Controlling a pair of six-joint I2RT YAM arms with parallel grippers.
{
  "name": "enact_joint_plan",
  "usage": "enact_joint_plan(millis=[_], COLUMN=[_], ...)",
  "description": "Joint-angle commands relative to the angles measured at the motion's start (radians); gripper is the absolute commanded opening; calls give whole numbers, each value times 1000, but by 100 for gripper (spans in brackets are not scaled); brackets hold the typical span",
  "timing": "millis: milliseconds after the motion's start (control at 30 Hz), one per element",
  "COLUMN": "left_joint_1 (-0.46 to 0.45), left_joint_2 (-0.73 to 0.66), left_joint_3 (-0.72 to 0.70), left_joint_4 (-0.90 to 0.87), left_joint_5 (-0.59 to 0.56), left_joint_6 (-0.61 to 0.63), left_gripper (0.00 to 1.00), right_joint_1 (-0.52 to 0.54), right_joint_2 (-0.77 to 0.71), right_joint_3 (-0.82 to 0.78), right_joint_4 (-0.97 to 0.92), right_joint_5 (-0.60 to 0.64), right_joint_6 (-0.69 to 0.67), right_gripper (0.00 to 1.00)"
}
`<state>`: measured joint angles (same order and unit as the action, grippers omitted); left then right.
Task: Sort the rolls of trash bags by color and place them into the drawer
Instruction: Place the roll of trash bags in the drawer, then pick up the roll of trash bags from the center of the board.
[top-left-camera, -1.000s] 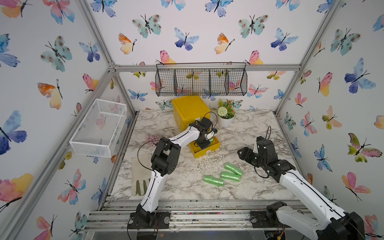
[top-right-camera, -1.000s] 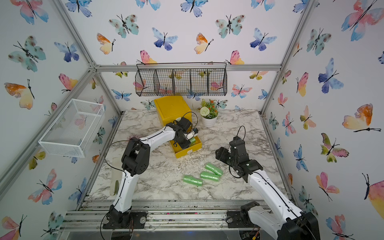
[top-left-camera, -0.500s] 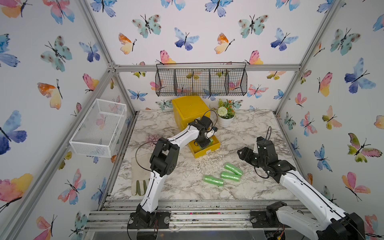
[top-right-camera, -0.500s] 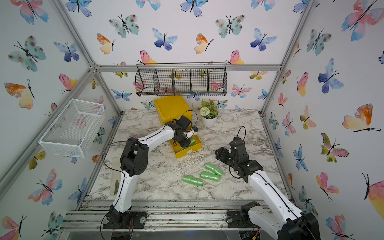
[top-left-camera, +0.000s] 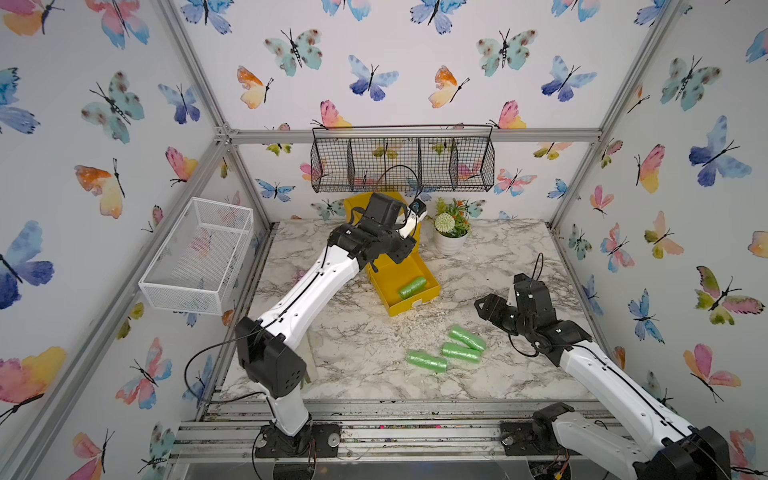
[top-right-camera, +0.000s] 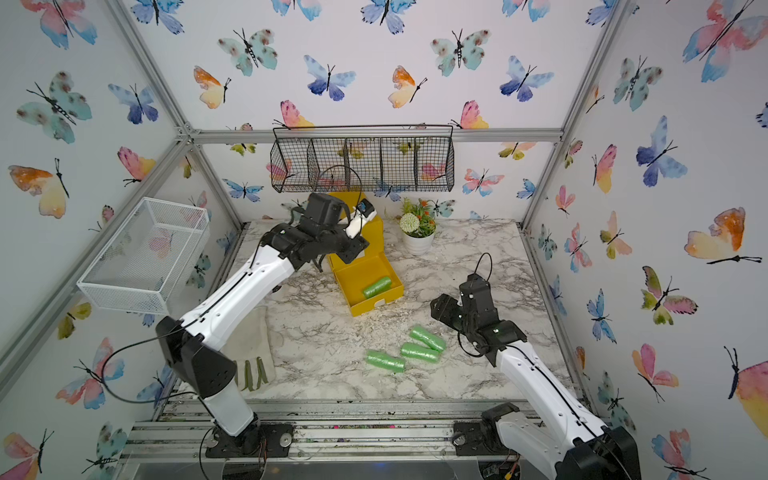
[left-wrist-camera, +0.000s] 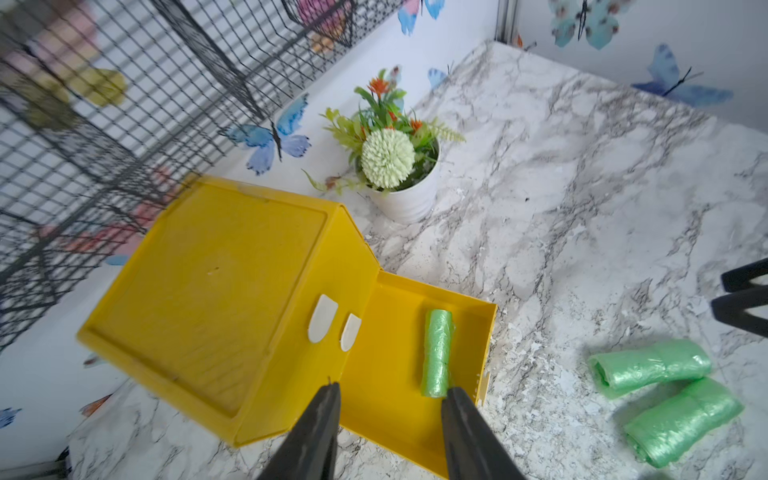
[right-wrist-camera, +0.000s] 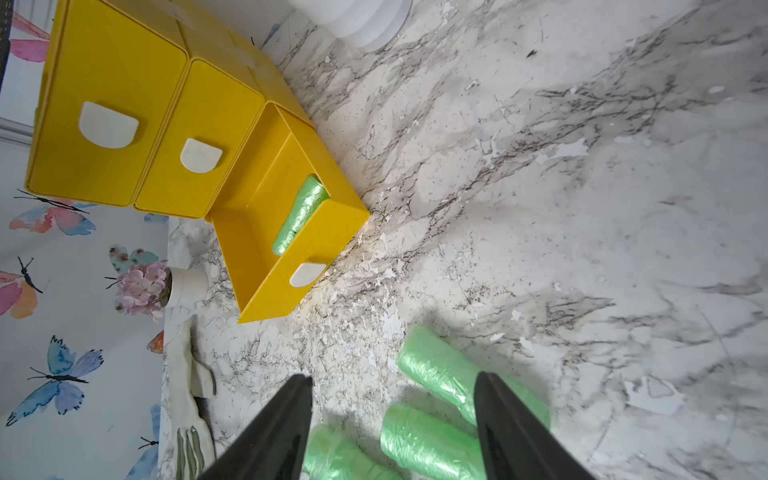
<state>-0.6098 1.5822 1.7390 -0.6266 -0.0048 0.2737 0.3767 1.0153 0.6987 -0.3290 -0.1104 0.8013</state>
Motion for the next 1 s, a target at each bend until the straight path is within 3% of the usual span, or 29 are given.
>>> enact_joint_plan(millis=[0,133,300,400,467,600,767,967], left_joint_1=[5,8,15,17,19,29,59,91], left_joint_2=[-179,-423,-571,-615,-643,-685,-704,-702], left_joint_3=[-216,-484,-653,-731,-780,-834,-863,-890], left_joint_4=[155,320,295,268,273,286,299,311], left_joint_5=[-69,-97,-196,-261,-279,-278,-267,-248], left_joint_6=[-92,-163,-222,-250,-271,-287,-308,-333], left_gripper=[52,63,66,66,67,68,69,69], right_joint_1=[-5,-4,15,103,214,380,428,541], right_joint_2=[11,23,67,129,190,275,318,401], right_joint_3=[34,62,109,154,202,268,276,293], right_joint_4=[-21,-29,-46,-86,-118,-152,-168,-229], right_joint_5=[-5,-32,-118,-90,-13,80,13,19], right_joint_6=[-4,-104,-230,-288,-329,-397,-487,-555], right_gripper=[67,63,57,58,59,61,63,66])
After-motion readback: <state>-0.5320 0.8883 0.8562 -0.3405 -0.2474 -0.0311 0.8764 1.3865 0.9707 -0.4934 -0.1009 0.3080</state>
